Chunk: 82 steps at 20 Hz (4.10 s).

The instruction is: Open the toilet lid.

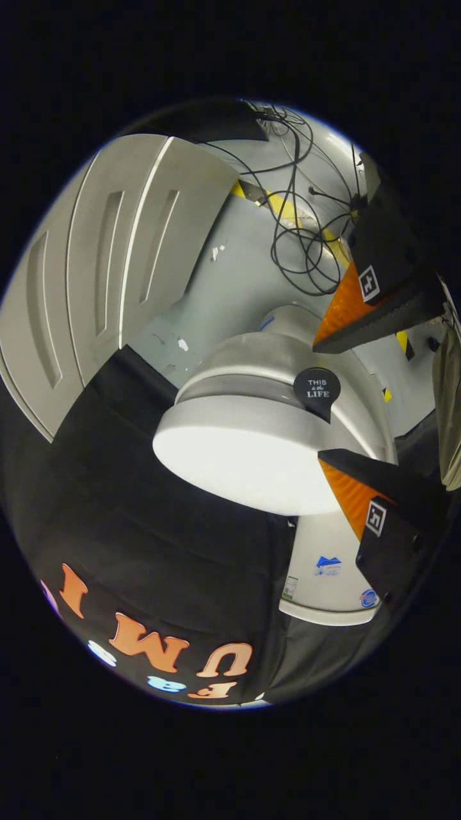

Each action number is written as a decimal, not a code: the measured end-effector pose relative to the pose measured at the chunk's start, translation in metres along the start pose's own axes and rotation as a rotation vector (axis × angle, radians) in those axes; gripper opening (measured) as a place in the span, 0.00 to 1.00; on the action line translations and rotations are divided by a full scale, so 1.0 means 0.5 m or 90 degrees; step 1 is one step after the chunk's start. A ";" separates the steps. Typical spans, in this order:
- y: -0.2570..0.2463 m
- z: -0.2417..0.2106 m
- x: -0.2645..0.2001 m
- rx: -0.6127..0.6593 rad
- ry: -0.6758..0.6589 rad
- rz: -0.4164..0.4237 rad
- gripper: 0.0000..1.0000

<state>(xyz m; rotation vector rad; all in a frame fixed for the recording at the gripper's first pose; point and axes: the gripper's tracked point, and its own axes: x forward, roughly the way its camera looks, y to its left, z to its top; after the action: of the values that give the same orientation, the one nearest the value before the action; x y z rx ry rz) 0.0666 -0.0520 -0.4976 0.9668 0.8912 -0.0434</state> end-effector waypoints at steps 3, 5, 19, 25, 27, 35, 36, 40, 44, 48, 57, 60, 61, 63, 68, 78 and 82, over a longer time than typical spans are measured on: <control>-0.003 0.007 0.023 0.064 0.001 0.016 0.85; -0.005 0.015 0.039 0.108 -0.010 0.029 0.75; 0.011 0.006 0.046 0.166 -0.029 0.023 0.08; 0.062 0.035 0.019 0.127 -0.060 0.018 0.08; 0.095 0.047 0.009 0.081 -0.077 0.014 0.08; 0.250 0.046 -0.080 -0.020 -0.101 0.023 0.08; 0.268 0.043 -0.089 -0.032 -0.102 0.023 0.08; 0.339 0.026 -0.117 -0.134 -0.112 -0.008 0.08; 0.388 0.007 -0.137 -0.192 -0.119 -0.017 0.08; 0.439 -0.011 -0.153 -0.181 -0.119 0.008 0.08; 0.544 -0.064 -0.182 -0.235 -0.133 0.018 0.08; 0.578 -0.091 -0.188 -0.249 -0.130 0.030 0.08; 0.589 -0.099 -0.189 -0.252 -0.130 0.032 0.08; 0.608 -0.115 -0.187 -0.265 -0.134 0.034 0.08; 0.648 -0.147 -0.186 -0.297 -0.148 0.018 0.08; 0.730 -0.240 -0.180 -0.420 -0.175 -0.005 0.08; 0.760 -0.288 -0.171 -0.457 -0.170 0.002 0.08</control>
<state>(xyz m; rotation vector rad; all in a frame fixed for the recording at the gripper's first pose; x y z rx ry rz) 0.0725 0.2498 -0.2126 0.2797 0.5864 0.1408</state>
